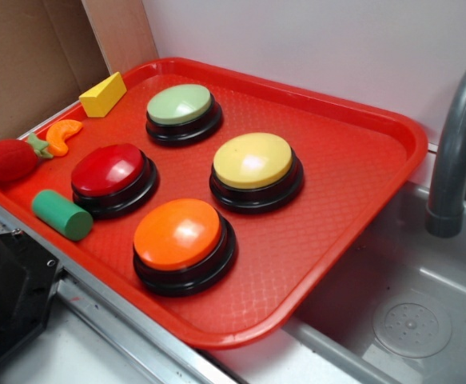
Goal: Push the red button.
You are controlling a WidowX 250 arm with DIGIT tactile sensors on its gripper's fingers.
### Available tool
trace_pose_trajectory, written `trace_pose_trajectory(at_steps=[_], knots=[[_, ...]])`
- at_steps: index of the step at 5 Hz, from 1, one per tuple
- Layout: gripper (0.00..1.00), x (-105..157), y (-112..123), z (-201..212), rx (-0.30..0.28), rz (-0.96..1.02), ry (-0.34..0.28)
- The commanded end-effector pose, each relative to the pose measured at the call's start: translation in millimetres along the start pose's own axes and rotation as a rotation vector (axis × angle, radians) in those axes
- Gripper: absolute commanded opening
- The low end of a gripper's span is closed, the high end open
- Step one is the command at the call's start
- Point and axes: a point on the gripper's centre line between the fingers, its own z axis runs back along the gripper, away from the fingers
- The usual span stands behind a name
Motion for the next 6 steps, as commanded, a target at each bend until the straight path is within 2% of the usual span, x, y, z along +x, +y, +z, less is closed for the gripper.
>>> trace_pose_trajectory(at_steps=[1, 2, 3, 4, 5, 6], knots=[[1.0, 0, 0, 0, 0.0, 0.0, 0.0], [1.0, 15, 40, -24, 0.045, 0.06, 0.073], [1.0, 33, 56, -51, 0.076, 0.024, 0.027], [1.0, 50, 71, -98, 0.093, -0.017, 0.047], [1.0, 60, 64, -138, 0.127, -0.054, 0.064], [1.0, 60, 54, -155, 0.139, -0.046, 0.061]])
